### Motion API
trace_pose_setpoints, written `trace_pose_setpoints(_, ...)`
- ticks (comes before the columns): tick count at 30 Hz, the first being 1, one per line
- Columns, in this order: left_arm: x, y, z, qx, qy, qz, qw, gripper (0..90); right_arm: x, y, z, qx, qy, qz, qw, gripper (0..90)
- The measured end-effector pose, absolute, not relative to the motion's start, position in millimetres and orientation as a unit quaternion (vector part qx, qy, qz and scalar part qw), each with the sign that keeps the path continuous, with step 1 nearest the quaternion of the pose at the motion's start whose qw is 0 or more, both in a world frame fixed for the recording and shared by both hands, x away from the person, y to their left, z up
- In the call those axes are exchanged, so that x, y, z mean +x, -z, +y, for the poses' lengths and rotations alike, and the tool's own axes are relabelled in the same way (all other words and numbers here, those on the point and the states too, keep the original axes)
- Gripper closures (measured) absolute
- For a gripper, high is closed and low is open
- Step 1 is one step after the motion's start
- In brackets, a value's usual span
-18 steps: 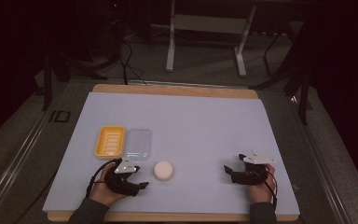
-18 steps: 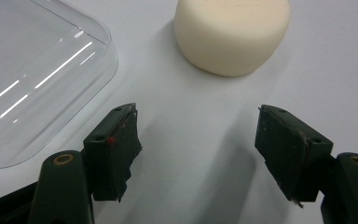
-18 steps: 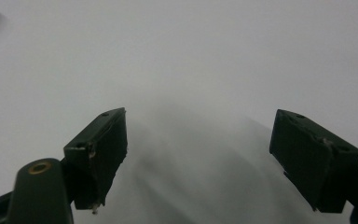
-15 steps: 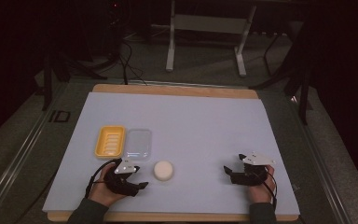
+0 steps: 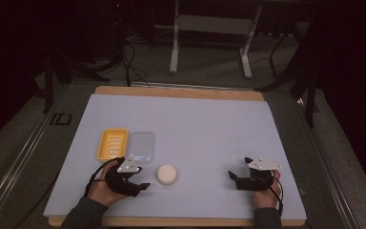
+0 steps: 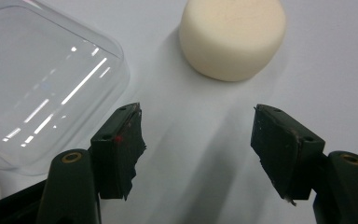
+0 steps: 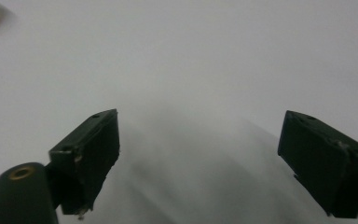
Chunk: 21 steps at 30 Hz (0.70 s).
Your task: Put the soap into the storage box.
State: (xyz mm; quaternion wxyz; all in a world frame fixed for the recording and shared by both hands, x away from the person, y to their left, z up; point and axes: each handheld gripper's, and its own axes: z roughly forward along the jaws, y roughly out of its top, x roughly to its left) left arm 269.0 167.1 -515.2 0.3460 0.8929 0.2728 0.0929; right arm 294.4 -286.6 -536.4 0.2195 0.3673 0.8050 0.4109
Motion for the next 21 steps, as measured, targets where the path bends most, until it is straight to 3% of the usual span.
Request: trace_pose_setpoints(21,281,505,152,0.924,-0.088,0.232,0.291,33.7,292,537,-282,0.351,-0.397,0.816,0.234,13.7)
